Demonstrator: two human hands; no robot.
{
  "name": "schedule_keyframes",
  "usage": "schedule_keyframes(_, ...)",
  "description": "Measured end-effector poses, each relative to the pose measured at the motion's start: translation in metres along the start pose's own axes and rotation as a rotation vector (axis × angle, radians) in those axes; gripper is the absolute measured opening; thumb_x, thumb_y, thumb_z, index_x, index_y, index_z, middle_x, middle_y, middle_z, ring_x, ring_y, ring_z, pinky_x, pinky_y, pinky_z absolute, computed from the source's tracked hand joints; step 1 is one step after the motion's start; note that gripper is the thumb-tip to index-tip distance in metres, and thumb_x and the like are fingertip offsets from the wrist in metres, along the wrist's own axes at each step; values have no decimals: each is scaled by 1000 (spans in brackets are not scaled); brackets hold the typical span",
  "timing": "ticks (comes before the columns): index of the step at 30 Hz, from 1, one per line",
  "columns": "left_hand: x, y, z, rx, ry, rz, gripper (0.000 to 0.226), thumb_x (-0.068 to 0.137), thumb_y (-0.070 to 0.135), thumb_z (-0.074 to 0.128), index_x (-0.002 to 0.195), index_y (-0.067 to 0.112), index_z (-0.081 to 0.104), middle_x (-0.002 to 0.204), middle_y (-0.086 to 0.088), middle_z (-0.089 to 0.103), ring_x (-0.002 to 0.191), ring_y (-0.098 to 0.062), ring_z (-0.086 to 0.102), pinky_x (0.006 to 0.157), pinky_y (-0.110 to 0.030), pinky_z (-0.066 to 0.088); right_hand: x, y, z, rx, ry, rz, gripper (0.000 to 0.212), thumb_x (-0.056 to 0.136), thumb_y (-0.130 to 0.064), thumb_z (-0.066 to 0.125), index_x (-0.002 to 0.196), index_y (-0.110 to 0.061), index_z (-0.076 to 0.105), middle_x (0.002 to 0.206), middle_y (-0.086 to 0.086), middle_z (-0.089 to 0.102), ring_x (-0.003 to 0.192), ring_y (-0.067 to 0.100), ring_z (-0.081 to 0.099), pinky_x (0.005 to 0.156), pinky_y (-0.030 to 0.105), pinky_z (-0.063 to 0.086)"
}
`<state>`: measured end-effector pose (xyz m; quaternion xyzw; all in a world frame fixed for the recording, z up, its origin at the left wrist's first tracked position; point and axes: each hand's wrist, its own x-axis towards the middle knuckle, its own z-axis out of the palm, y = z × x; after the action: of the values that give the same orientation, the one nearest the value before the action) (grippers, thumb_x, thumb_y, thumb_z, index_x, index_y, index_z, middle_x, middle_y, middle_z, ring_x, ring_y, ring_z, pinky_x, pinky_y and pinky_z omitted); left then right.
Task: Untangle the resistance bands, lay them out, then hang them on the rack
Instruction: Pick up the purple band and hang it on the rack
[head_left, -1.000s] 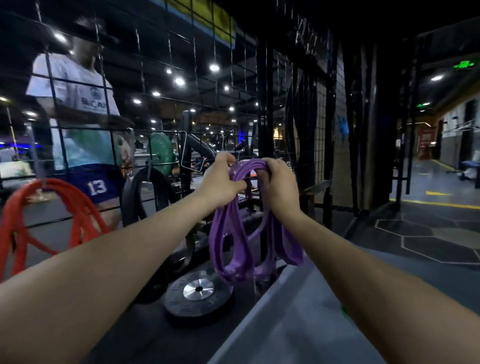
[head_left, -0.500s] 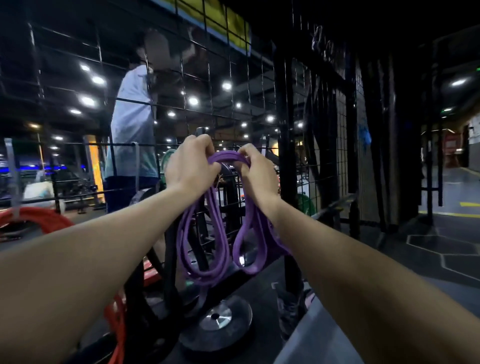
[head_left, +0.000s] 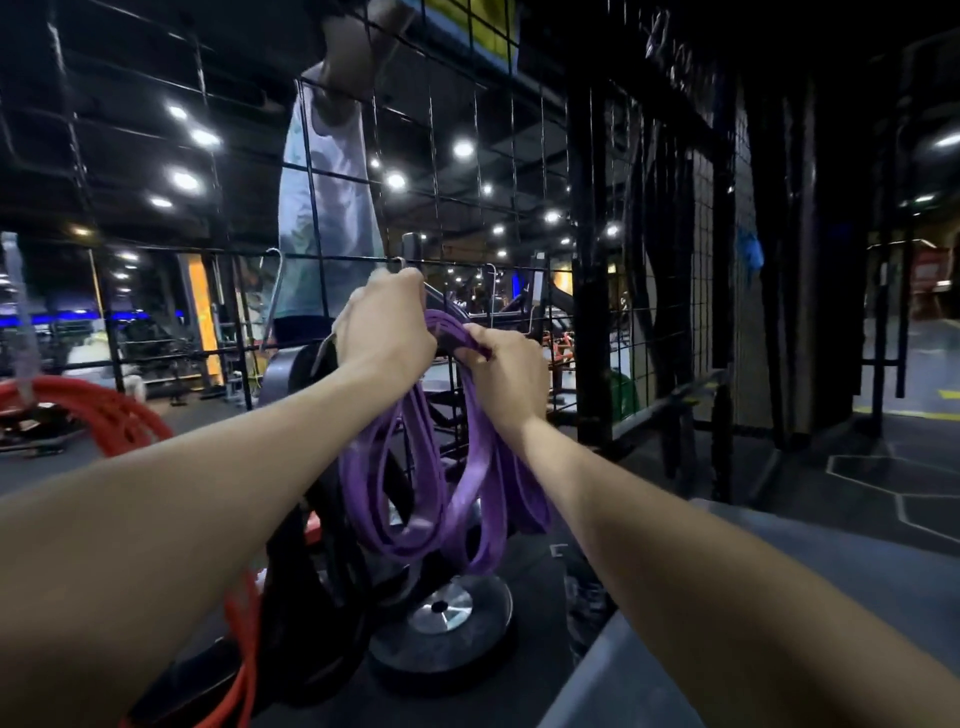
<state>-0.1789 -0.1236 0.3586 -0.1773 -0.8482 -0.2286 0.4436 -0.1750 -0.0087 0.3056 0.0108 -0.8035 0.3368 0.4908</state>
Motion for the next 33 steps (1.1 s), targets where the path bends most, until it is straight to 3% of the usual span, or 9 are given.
schedule_keyframes(5, -8, -1, 6, -196, -55, -176, 23, 76, 5, 63, 84, 18, 47, 102, -9, 53, 83, -28, 54, 67, -34, 41, 6, 2, -11, -94, 2, -46, 27, 91, -20, 57, 114, -28, 67, 101, -2, 73, 94, 20, 64, 78, 34, 52)
schedule_keyframes(12, -17, 14, 22, -929, -82, -631, 41, 73, 8, 75, 78, 22, 37, 105, -13, 58, 79, -28, 66, 53, -31, 50, 21, -4, -23, -31, 23, -41, 25, 88, -15, 60, 111, -19, 67, 99, -1, 71, 93, 18, 64, 86, 37, 51)
schedule_keyframes(14, -20, 16, 25, -980, -93, -694, 41, 73, 8, 76, 79, 21, 37, 102, -12, 59, 82, -30, 67, 61, -35, 56, 19, -3, -22, 0, -29, -44, 21, 87, -11, 60, 105, -18, 69, 97, -1, 71, 92, 16, 63, 88, 34, 50)
schedule_keyframes(16, -22, 15, 24, -838, -103, -628, 39, 73, 11, 76, 83, 18, 39, 107, -11, 55, 88, -29, 63, 73, -40, 57, 16, 2, -19, 25, -122, -36, 27, 86, -6, 58, 109, -17, 69, 105, 0, 70, 99, 16, 62, 92, 28, 46)
schedule_keyframes(19, -25, 9, 14, -482, -135, -460, 39, 78, 16, 73, 99, 12, 40, 114, -11, 45, 97, -29, 51, 73, -37, 45, 7, 10, -11, 73, -263, -11, 48, 84, -1, 55, 125, -26, 59, 118, -4, 66, 107, 14, 61, 95, 25, 46)
schedule_keyframes(26, -34, 5, -3, -70, -238, -196, 52, 87, 13, 63, 128, 8, 31, 129, -17, 34, 115, -37, 45, 85, -42, 43, -9, 16, -7, 190, -368, -5, 56, 92, -6, 50, 132, -45, 45, 97, -10, 66, 77, 1, 62, 62, 9, 48)
schedule_keyframes(28, -39, 3, -6, 32, -203, -96, 47, 87, 7, 62, 125, 7, 33, 127, -18, 38, 110, -37, 51, 76, -37, 40, -12, 16, -9, 250, -349, 46, 46, 92, -14, 53, 130, -39, 47, 83, -13, 65, 69, 0, 60, 67, 17, 50)
schedule_keyframes(31, -47, -4, -9, 63, -146, -11, 44, 87, 1, 60, 123, 8, 36, 128, -17, 40, 103, -34, 56, 70, -33, 38, -18, 21, -12, 256, -333, 123, 46, 85, -29, 66, 126, -19, 48, 96, -7, 64, 88, 11, 61, 84, 29, 47)
schedule_keyframes(33, -53, -6, -10, 47, -99, 44, 42, 87, -2, 58, 121, 10, 38, 127, -16, 40, 95, -32, 57, 68, -32, 43, -26, 26, -12, 167, -405, 151, 37, 84, -25, 68, 116, -18, 52, 97, -4, 64, 91, 16, 62, 87, 32, 48)
